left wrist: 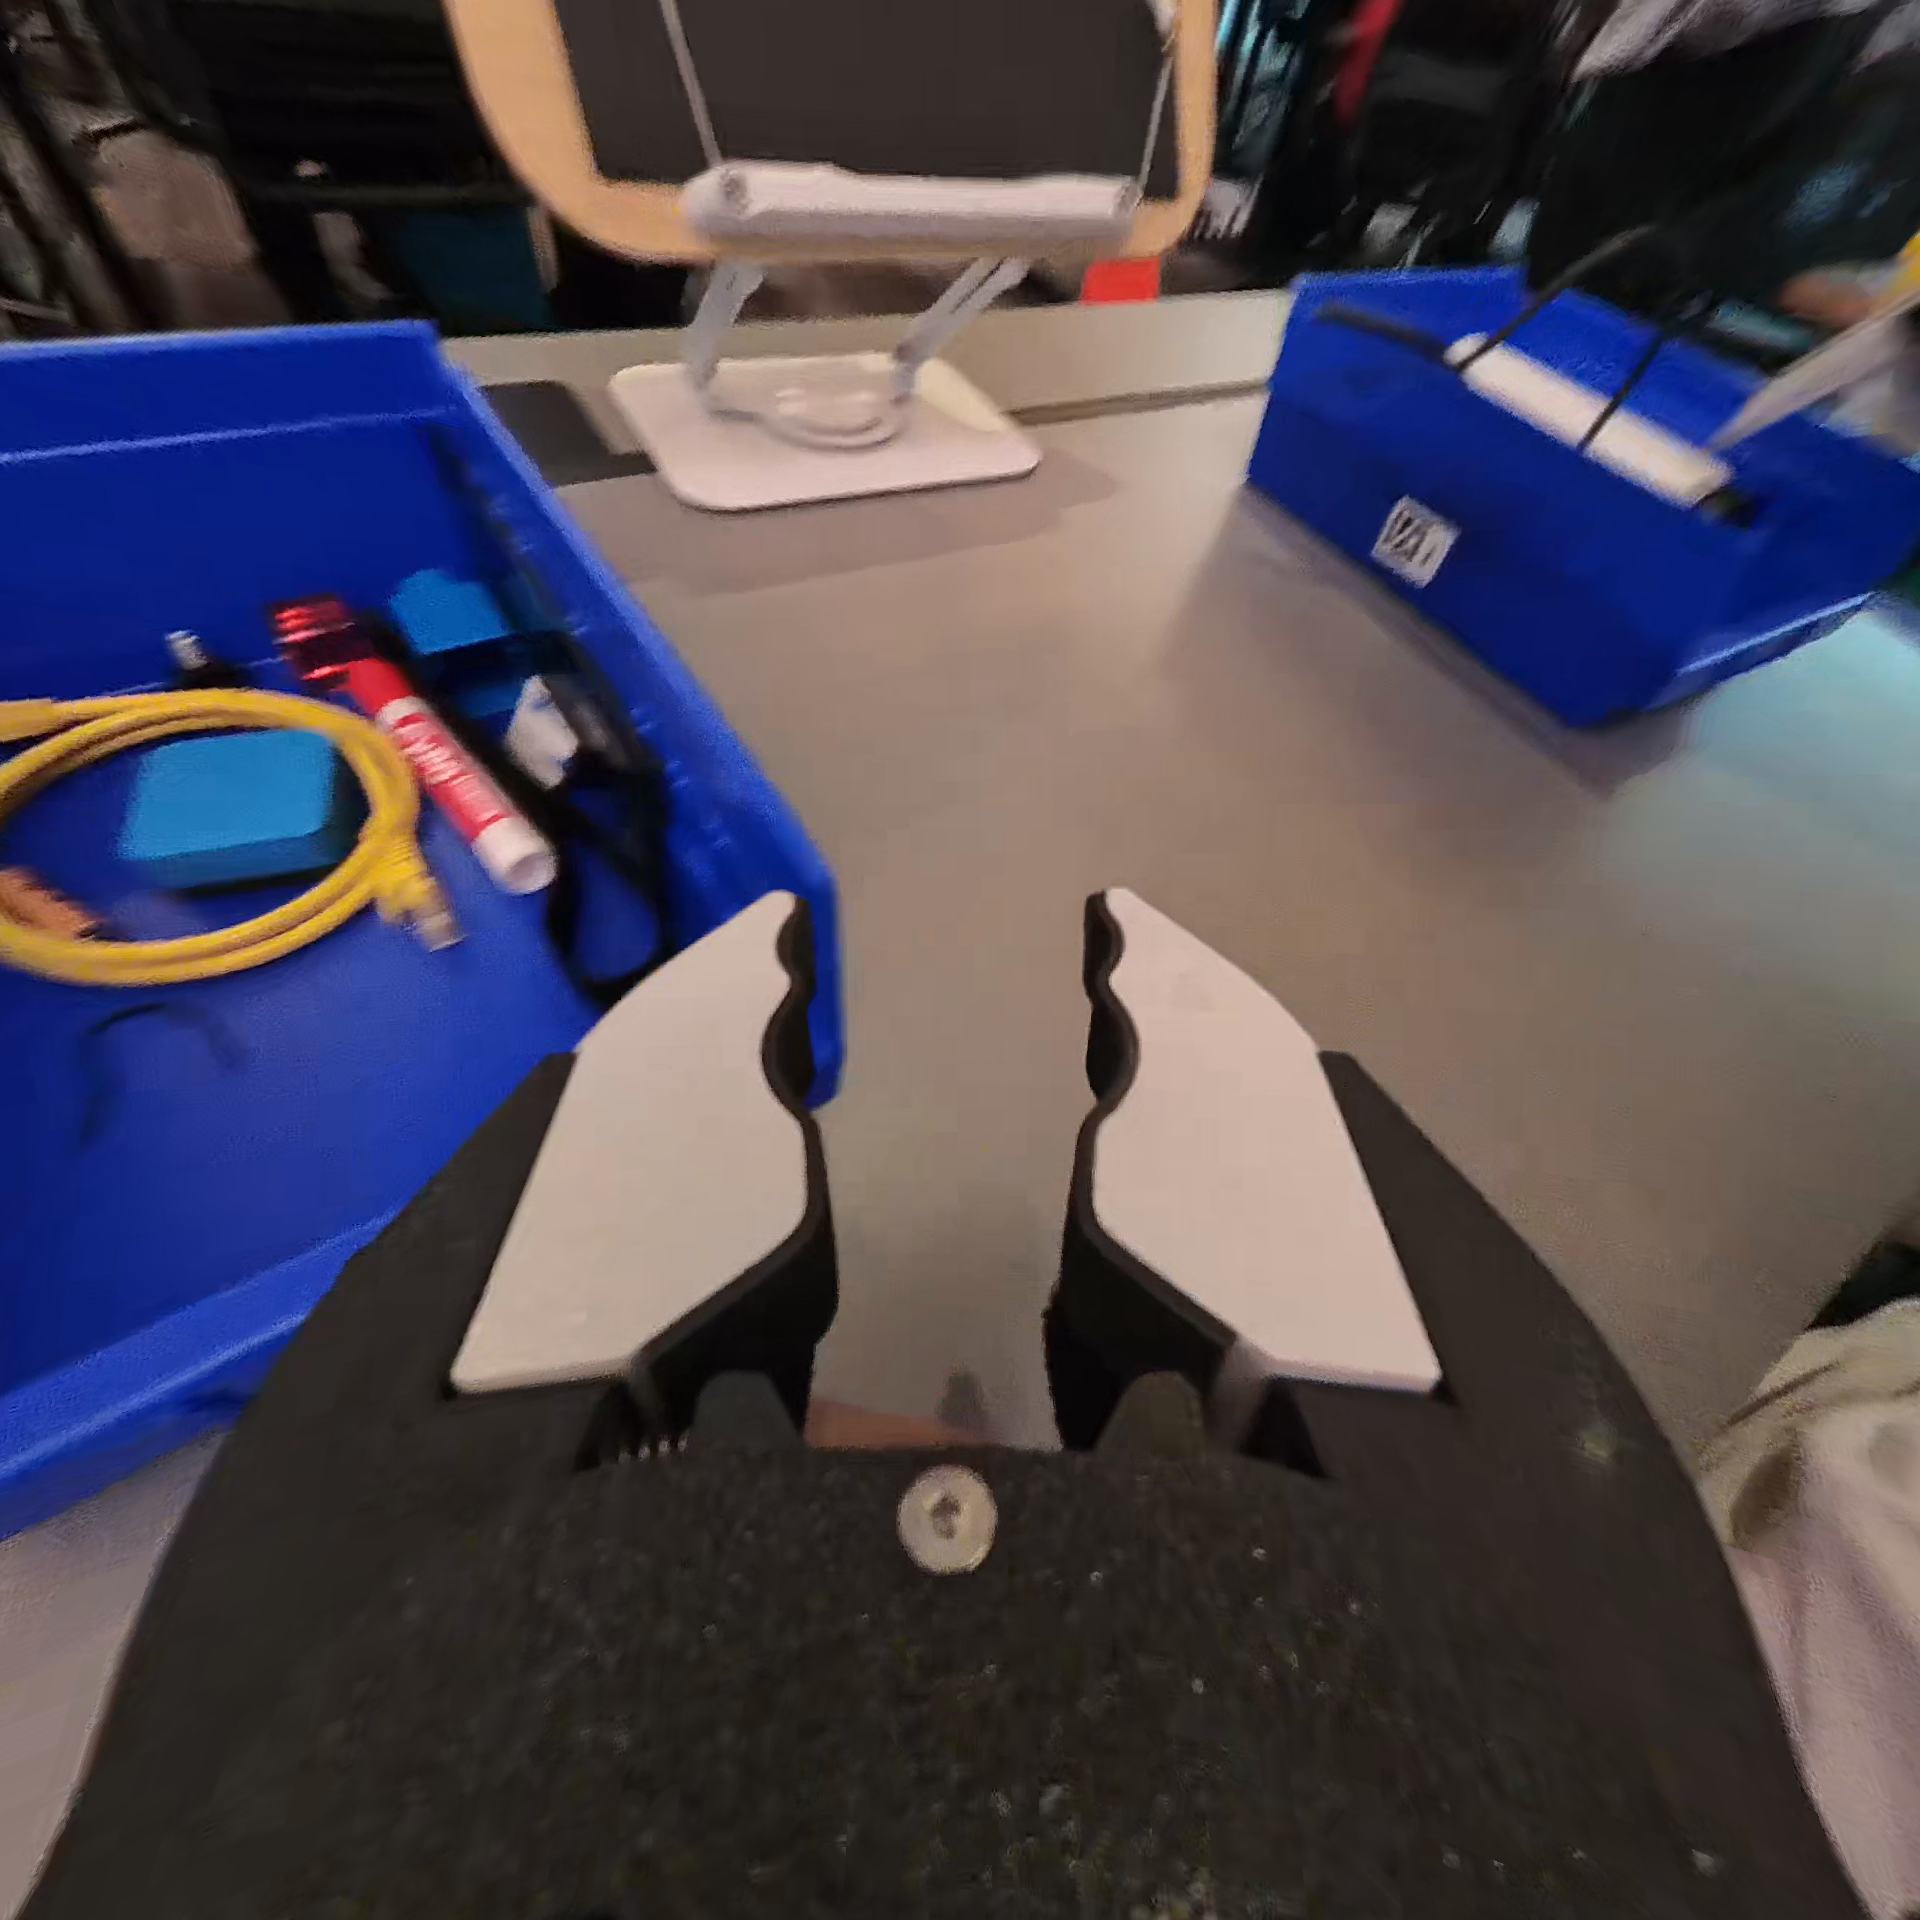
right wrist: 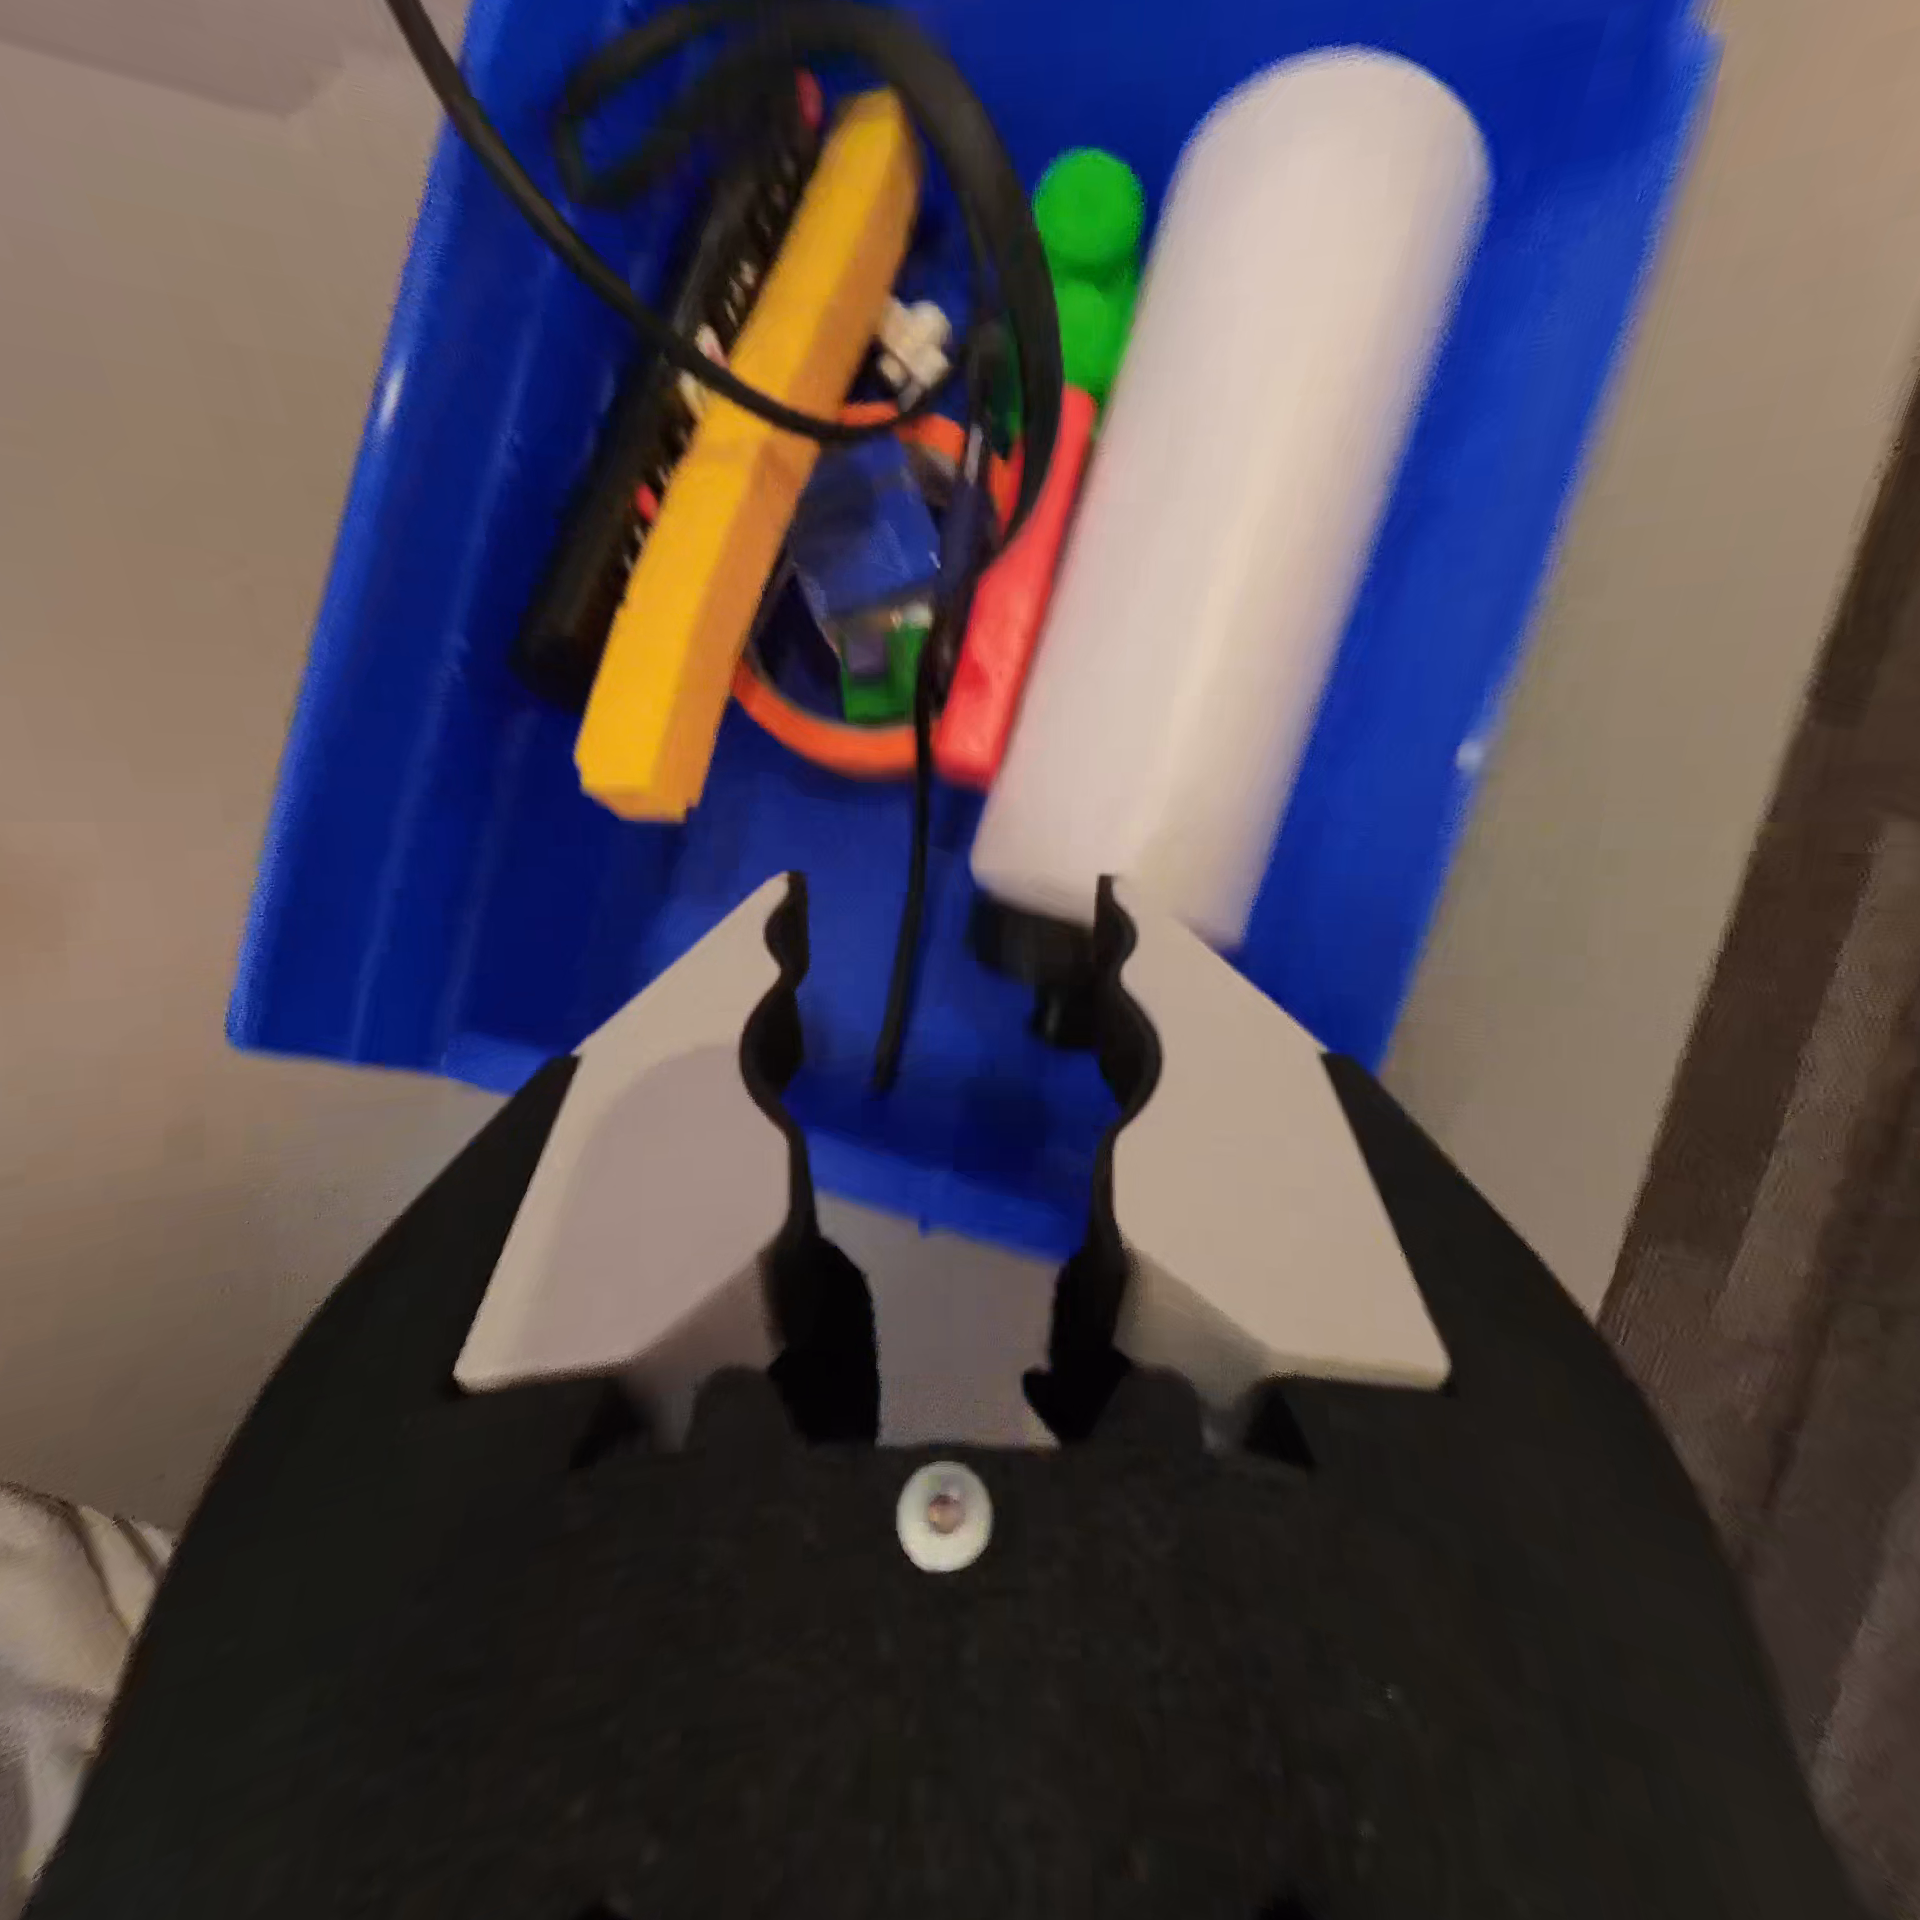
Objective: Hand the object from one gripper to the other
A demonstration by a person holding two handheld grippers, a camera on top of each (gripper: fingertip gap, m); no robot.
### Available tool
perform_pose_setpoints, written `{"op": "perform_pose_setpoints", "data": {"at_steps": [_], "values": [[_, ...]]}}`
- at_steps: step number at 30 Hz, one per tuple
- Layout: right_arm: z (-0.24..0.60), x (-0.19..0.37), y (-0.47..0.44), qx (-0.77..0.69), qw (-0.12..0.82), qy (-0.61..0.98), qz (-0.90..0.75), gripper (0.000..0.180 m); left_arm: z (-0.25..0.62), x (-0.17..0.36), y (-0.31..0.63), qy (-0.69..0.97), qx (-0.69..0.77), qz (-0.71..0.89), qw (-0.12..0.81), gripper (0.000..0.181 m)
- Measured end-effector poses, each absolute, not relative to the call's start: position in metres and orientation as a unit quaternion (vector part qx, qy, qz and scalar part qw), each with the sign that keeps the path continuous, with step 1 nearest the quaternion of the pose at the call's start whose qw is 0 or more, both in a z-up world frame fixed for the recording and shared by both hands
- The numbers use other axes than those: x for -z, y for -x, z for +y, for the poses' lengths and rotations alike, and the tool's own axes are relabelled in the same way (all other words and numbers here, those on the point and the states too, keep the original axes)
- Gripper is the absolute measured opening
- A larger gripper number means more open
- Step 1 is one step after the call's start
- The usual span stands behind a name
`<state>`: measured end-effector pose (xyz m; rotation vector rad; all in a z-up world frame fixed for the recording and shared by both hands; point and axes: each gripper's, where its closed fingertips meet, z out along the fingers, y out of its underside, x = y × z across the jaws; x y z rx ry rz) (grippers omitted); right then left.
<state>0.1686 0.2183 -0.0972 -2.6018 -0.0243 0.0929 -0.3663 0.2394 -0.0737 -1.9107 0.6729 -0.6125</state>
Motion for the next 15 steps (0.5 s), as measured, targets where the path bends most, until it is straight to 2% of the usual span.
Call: {"op": "perform_pose_setpoints", "data": {"at_steps": [2,4,6,8,10,15], "values": [[0.192,0.082,-0.167,-0.026,0.309,0.95,0.032,0.054,0.246,0.077,0.388,0.806,0.212,0.297,0.466,0.051],[0.188,0.055,-0.134,-0.073,0.399,0.913,0.03,0.053,0.258,0.08,0.407,0.821,0.164,0.34,0.429,0.052],[0.199,0.025,-0.074,-0.173,0.496,0.851,-0.005,0.051,0.278,0.078,0.421,0.824,0.121,0.387,0.395,0.054],[0.205,0.01,0.003,-0.305,0.534,0.786,-0.062,0.046,0.307,0.077,0.43,0.821,0.082,0.438,0.357,0.05],[0.204,0.01,0.077,-0.439,0.522,0.723,-0.11,0.046,0.339,0.085,0.437,0.817,0.036,0.489,0.303,0.051],[0.179,0.063,0.19,-0.621,0.373,0.667,-0.175,0.046,0.396,0.145,0.464,0.795,-0.047,0.597,0.097,0.044]]}}
